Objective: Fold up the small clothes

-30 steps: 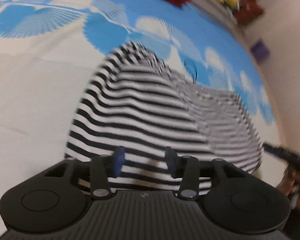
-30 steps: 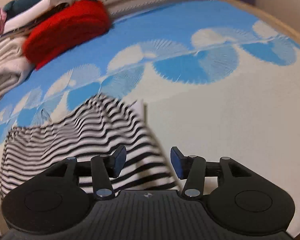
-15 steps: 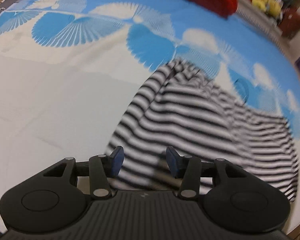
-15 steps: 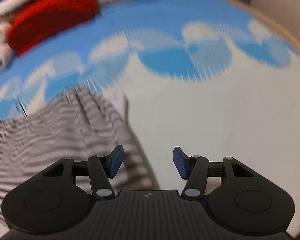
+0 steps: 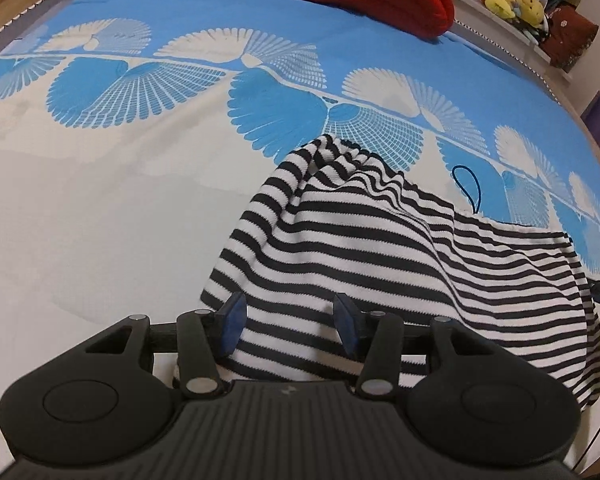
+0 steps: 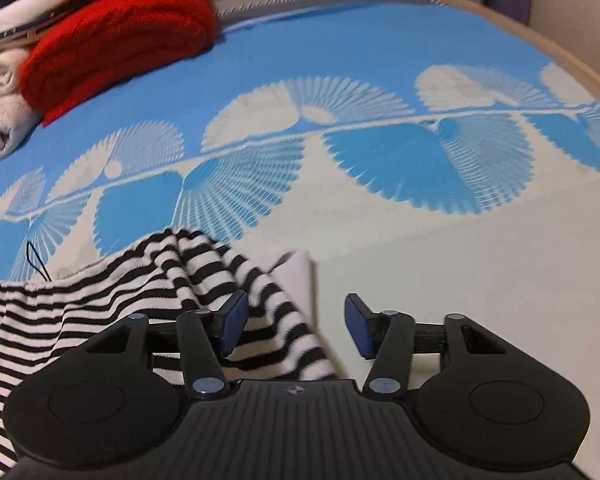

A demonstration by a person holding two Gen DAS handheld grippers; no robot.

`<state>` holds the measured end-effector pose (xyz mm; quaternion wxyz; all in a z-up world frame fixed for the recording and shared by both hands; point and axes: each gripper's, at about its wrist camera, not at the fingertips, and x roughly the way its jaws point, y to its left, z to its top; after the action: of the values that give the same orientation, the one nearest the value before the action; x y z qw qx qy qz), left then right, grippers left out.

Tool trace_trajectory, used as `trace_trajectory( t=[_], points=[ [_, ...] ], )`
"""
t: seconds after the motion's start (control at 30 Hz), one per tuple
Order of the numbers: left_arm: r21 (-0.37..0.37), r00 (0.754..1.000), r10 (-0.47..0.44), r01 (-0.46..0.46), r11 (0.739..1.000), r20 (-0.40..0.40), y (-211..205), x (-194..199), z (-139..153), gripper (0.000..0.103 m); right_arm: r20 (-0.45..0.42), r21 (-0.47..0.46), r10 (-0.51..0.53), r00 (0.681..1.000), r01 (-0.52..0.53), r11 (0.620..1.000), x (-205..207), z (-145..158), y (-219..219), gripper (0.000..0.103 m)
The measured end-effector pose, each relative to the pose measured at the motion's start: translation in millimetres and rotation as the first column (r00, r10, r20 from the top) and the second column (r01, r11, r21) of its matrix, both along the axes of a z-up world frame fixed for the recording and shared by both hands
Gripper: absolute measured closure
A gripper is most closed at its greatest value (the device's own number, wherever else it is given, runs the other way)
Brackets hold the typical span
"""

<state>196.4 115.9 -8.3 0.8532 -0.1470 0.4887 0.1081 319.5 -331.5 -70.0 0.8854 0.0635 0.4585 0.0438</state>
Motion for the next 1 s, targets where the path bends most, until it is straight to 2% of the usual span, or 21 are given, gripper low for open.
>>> trace_trajectory(
  t=[0.03,0.07,0.1,0.17,0.3,0.43,0.5,0.53,0.57,0.6,0.7,0.77,0.83,0.9,1.0],
  points=[
    [-0.003,1.0,0.0,0.0,1.0,0.001,-0.9,1.5,-0.2,0.05,-0.006,0.002,0.009,1.0,-0.009,1.0,2.4,-1.7,2.0,0.07],
    [-0.006,1.0,0.0,0.0,1.0,0.002,-2.1,2.9,-0.3,0.05,-0.007,0.01,0.014,1.0,-0.014,1.0,4.4,-2.8,2.4,0.092],
    [-0.008,1.0,-0.001,0.001,1.0,0.002,-3.4,4.1,-0.3,0.05,-0.002,0.021,0.012,1.0,-0.012,1.0,5.9,-3.1,1.8,0.1],
    [-0.01,1.0,-0.007,0.007,1.0,0.007,-6.7,6.2,0.1,0.05,0.03,0.004,-0.02,0.999,0.02,1.0,8.5,-0.7,-1.3,0.102],
    [-0.011,0.999,-0.039,0.04,0.999,0.023,-14.1,9.7,1.5,0.05,0.042,-0.038,-0.114,0.993,0.116,0.993,13.9,-3.7,-10.6,0.102],
    [-0.02,0.996,-0.077,0.078,0.997,0.043,-22.5,13.4,3.6,0.05,0.042,-0.099,-0.069,0.997,0.072,0.992,13.1,-5.7,-1.1,0.101],
    [-0.026,0.994,-0.098,0.1,0.995,0.058,-26.1,14.9,5.0,0.05,0.067,-0.112,-0.062,0.996,0.069,0.991,8.9,2.1,-1.0,0.093],
    [-0.034,0.992,-0.11,0.112,0.993,0.065,-28.0,15.6,5.5,0.051,0.084,-0.111,-0.052,0.995,0.061,0.992,5.4,7.3,-0.7,0.086],
    [-0.046,0.99,-0.121,0.124,0.991,0.07,-29.5,16.7,5.7,0.052,0.102,-0.108,-0.04,0.994,0.051,0.993,1.1,13.1,-0.7,0.08],
    [-0.065,0.988,-0.134,0.139,0.988,0.073,-31.3,18.1,5.4,0.052,0.119,-0.1,-0.024,0.993,0.036,0.994,-2.6,17.9,-1.6,0.078],
    [-0.122,0.985,-0.161,0.168,0.978,0.068,-37.4,23.9,1.1,0.053,0.164,-0.054,0.069,0.984,-0.061,0.997,-20.1,35.2,-1.7,0.078],
    [-0.125,0.984,-0.173,0.176,0.976,0.037,-41.5,30.1,-6.1,0.054,0.17,-0.01,0.147,0.974,-0.148,0.989,-31.5,42.8,-1.1,0.077],
    [-0.1,0.984,-0.18,0.178,0.979,-0.011,-43.2,36.2,-15.5,0.054,0.145,0.045,0.229,0.962,-0.238,0.97,-40.8,44.1,-0.6,0.07],
    [-0.077,0.984,-0.171,0.167,0.983,-0.051,-43.3,41.7,-25.3,0.054,0.079,0.064,0.309,0.948,-0.314,0.947,-48.2,36.3,2.2,0.064],
    [-0.076,0.985,-0.162,0.157,0.985,-0.062,-38.9,44.2,-31.6,0.054,-0.058,-0.009,0.388,0.92,-0.39,0.921,-56.7,13.6,6.9,0.063]
  ],
)
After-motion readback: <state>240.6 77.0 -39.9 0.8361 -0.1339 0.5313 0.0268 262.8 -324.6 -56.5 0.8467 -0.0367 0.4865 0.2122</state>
